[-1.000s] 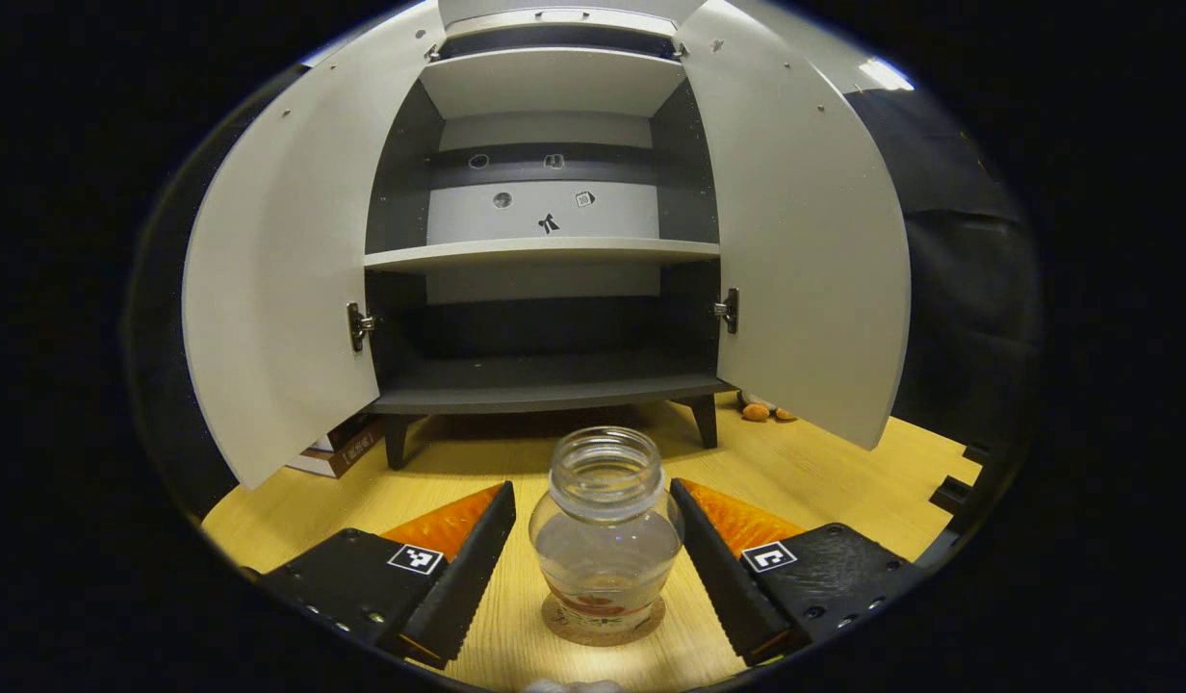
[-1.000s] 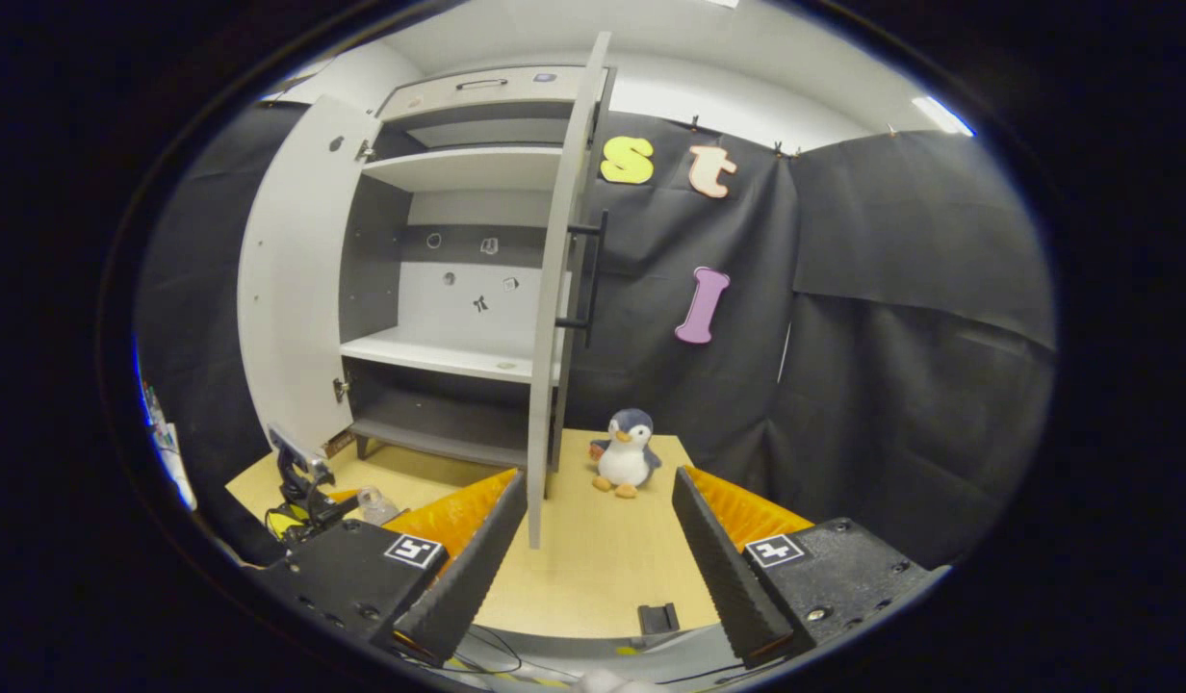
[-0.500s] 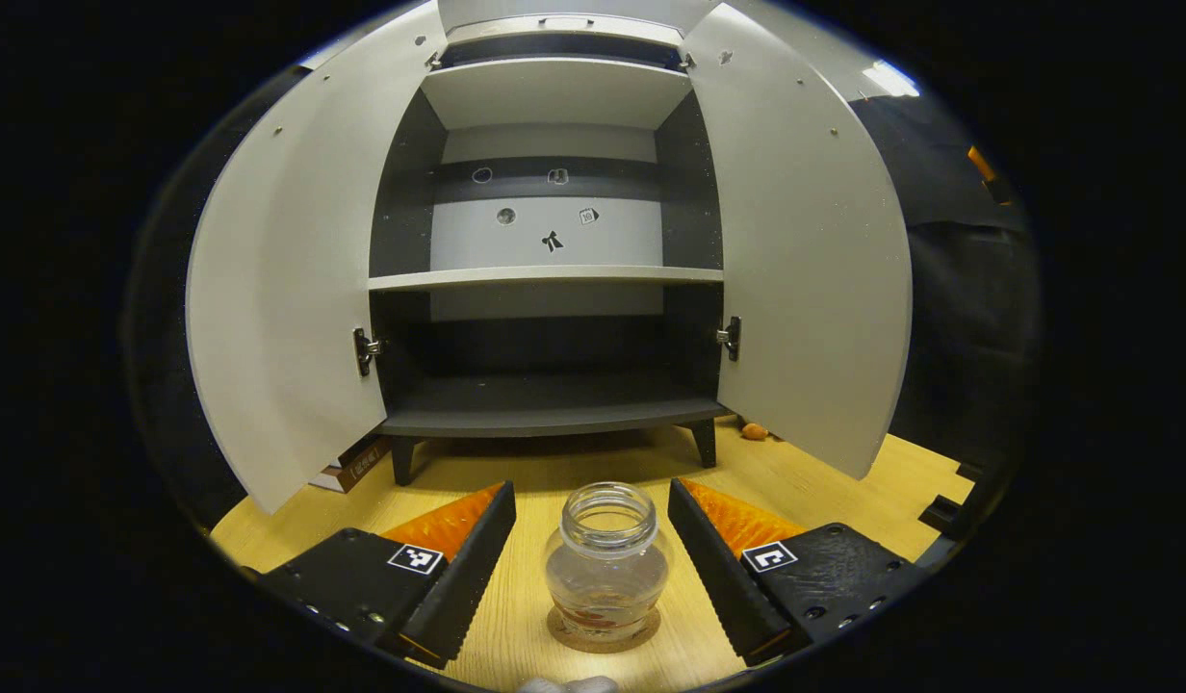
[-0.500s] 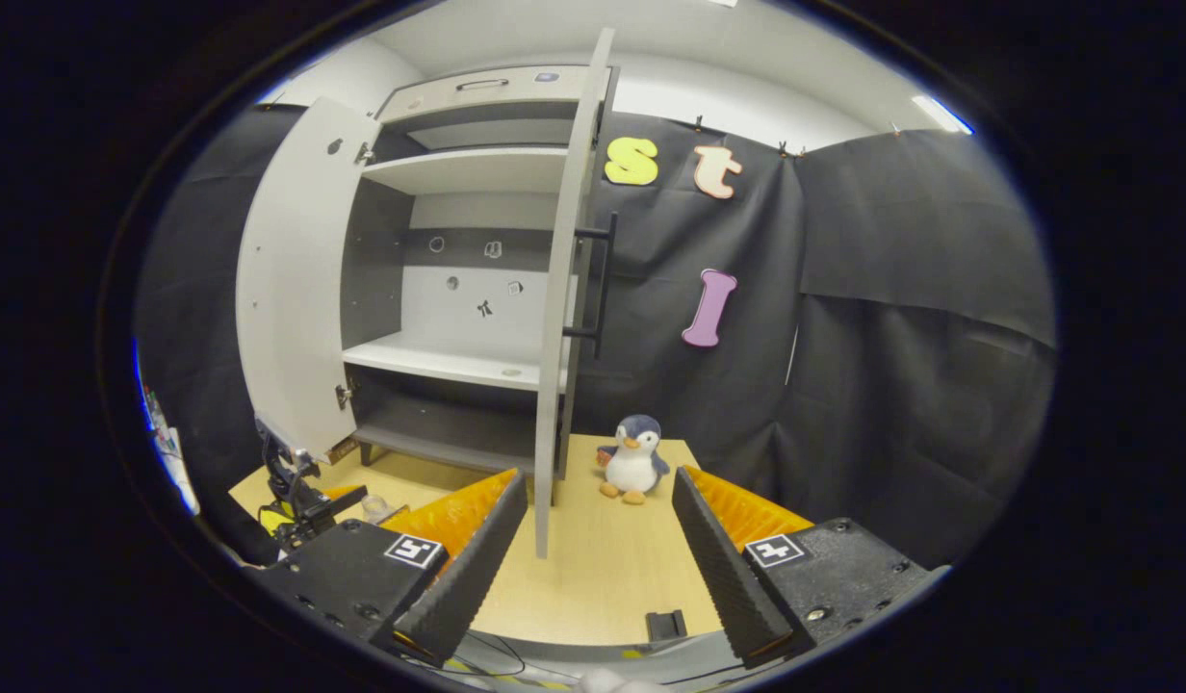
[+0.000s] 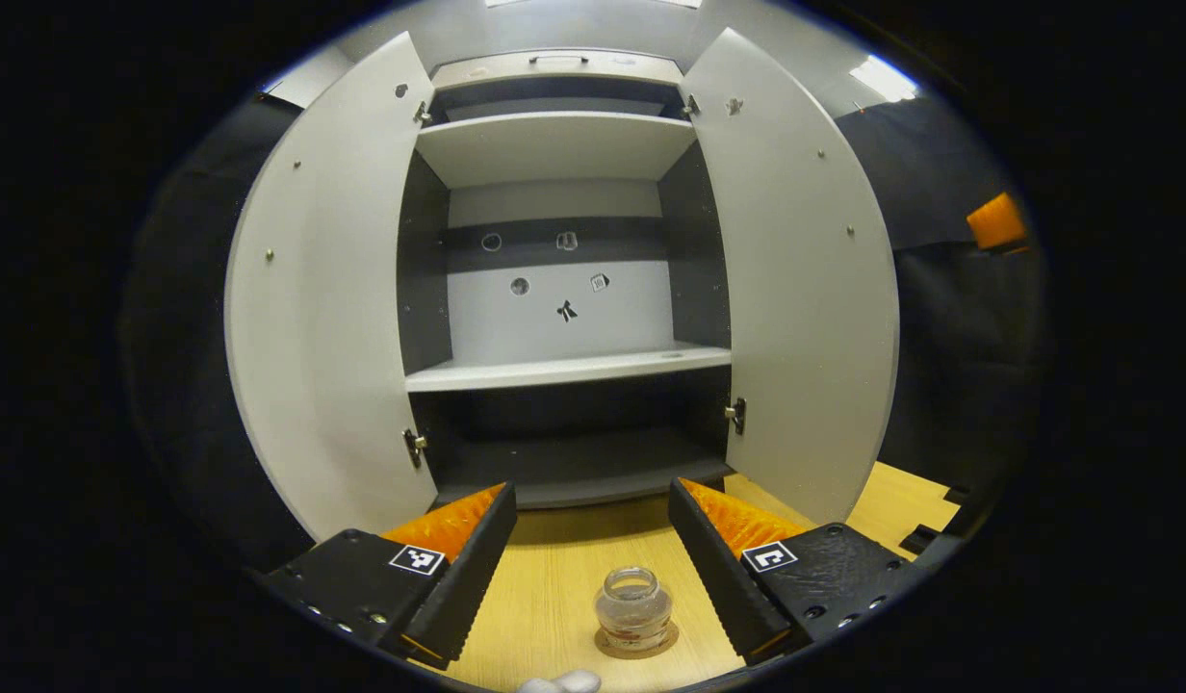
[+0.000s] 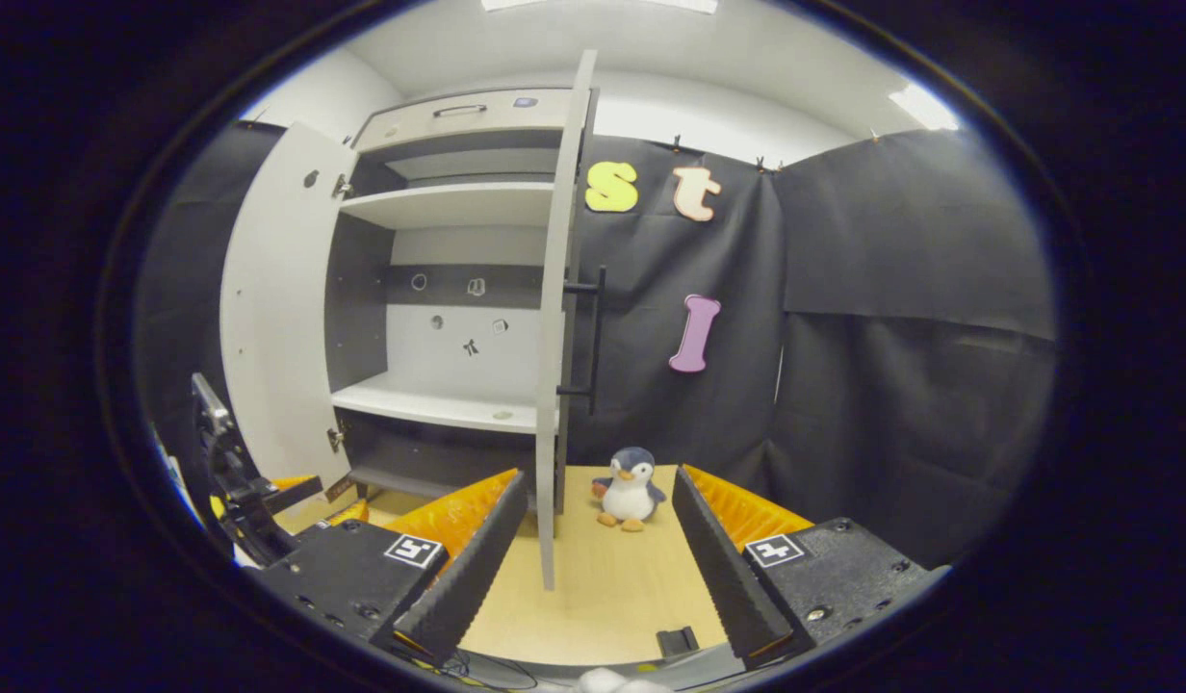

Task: Grasp the bottle in the cabinet with the left hand and place it on the coaster, then close the right door with the right hand and the left door with the left hand.

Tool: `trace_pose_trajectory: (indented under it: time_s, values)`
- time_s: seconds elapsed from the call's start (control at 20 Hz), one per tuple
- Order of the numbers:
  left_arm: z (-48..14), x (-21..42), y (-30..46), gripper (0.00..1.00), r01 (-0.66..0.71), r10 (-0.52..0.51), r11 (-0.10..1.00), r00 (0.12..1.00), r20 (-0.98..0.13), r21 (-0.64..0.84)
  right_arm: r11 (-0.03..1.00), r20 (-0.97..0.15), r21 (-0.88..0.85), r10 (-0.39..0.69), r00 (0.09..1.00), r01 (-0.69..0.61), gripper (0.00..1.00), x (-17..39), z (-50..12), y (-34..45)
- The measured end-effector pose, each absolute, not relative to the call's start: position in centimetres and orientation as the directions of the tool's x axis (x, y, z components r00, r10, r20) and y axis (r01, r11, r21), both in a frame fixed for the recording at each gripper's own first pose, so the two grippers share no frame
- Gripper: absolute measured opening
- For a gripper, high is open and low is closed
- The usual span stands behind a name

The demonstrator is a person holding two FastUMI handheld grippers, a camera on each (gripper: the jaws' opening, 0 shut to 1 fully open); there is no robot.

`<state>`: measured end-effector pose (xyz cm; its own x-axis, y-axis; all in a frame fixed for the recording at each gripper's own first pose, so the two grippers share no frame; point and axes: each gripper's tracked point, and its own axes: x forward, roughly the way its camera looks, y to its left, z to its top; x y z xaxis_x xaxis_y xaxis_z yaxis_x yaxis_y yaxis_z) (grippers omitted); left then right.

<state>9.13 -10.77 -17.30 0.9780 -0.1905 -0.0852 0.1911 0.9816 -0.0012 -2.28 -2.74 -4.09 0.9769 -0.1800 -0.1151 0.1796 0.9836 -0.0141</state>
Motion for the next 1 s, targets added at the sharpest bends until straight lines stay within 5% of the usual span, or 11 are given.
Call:
trace_pose_trajectory:
  time_s: [0.5,1.0]
  values:
    - [-9.3,3.7,0.9,0.96,0.062,-0.058,0.998,0.990,-0.125,0.024,0.961,-0.031,-0.006,-0.276,0.961,0.275,0.99,0.4,-0.9,-6.9]
    - [-3.0,2.0,2.7,0.96,-0.059,0.060,0.998,0.994,-0.095,0.011,0.979,-0.068,0.046,-0.197,0.978,0.200,0.99,9.5,0.5,-11.1]
